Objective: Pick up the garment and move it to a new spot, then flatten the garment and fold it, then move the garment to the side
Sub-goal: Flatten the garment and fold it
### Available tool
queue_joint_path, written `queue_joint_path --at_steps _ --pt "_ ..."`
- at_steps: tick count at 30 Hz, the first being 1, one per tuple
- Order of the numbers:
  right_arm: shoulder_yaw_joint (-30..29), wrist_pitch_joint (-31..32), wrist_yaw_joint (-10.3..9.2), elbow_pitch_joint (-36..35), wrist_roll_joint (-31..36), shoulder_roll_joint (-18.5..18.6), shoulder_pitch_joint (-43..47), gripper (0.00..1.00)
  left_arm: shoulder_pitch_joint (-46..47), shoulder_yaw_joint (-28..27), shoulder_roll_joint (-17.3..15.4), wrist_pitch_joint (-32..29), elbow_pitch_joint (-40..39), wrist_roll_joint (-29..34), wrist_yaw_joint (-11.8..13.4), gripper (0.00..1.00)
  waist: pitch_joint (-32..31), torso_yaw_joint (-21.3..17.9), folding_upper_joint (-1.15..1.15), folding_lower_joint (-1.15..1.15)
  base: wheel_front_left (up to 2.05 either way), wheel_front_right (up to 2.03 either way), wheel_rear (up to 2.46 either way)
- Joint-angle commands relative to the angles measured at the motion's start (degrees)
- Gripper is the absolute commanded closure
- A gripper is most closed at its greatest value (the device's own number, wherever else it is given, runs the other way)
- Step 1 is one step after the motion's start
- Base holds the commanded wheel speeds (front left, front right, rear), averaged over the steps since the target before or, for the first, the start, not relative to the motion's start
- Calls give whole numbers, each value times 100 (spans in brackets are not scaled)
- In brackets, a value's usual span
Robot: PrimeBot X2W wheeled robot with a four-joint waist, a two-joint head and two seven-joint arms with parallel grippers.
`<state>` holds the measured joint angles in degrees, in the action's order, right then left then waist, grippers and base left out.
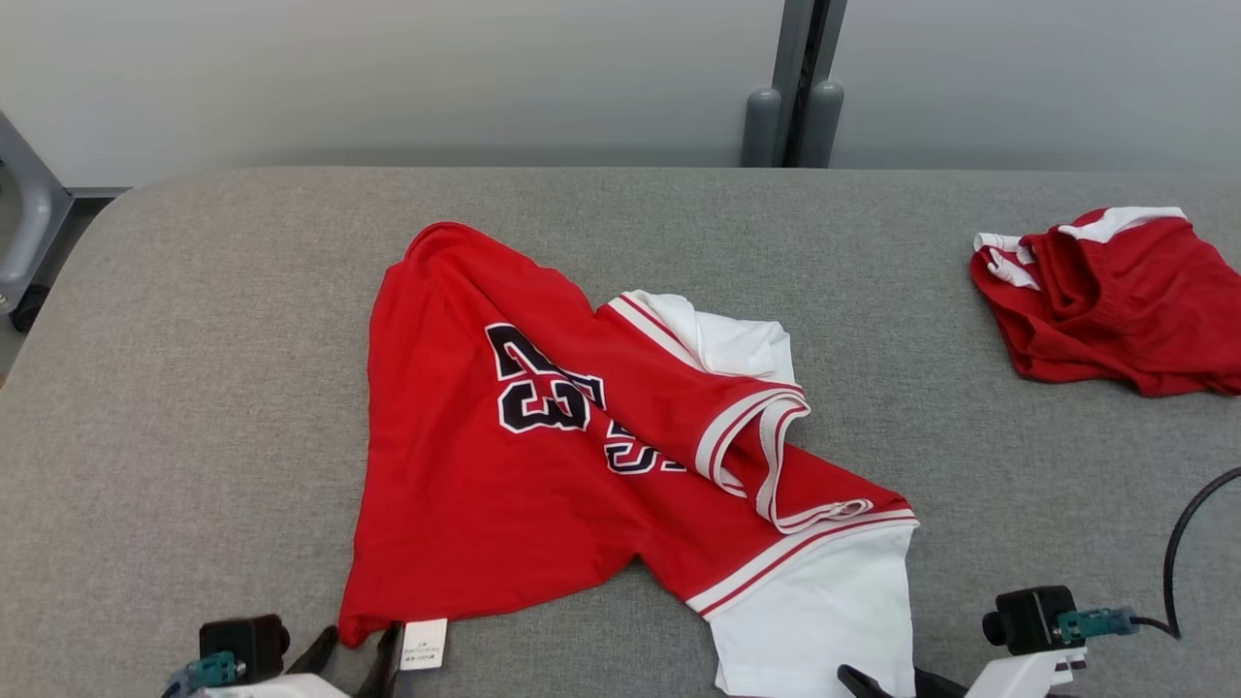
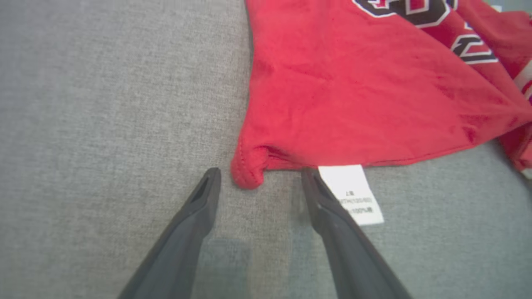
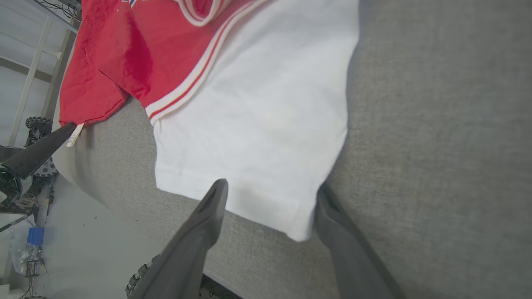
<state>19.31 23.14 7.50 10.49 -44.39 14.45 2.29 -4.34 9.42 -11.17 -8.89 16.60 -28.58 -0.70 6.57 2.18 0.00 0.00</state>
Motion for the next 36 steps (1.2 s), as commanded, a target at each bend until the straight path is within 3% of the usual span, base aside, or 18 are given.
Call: queue_joint_path --at_steps 1,7,8,9,10,11,12,13,14,25,36 --pt "52 79 0 92 14 -30 -54 0 171 6 10 5 7 15 -26 0 39 -5 0 0 0 0 0" --pt "144 206 -1 186 -61 -100 -175 0 465 29 34 173 276 24 -62 0 138 -2 0 0 0 0 0" --pt "149 208 -1 197 -66 -103 -196 16 511 39 39 197 334 26 -82 0 152 0 0 0 0 0 0" --pt "157 201 -1 209 -74 -104 -214 42 546 55 42 229 380 27 -98 0 161 1 0 0 0 0 0" --pt "167 194 -1 215 -82 -105 -228 55 577 69 49 244 432 25 -120 0 167 2 0 0 0 0 0" --pt "177 173 -1 214 -87 -102 -244 66 614 88 57 258 486 11 -143 21 173 2 0 0 0 0 0" --pt "185 132 0 204 -96 -96 -256 86 640 98 62 279 531 2 -162 56 176 1 0 0 0 0 0" --pt "186 114 0 207 -104 -86 -270 100 670 105 69 302 565 -5 -177 81 177 1 0 0 0 0 0" --pt "192 87 0 213 -103 -75 -290 100 703 108 73 332 603 -13 -185 100 175 0 0 0 0 0 0" --pt "142 -227 1 -229 -545 18 -430 100 618 53 -77 410 640 -48 -175 100 93 -61 0 0 0 0 0" --pt "-322 -380 1 -1298 -1559 373 -170 100 269 -25 -408 138 -546 25 70 100 -38 -67 0 0 0 0 0"
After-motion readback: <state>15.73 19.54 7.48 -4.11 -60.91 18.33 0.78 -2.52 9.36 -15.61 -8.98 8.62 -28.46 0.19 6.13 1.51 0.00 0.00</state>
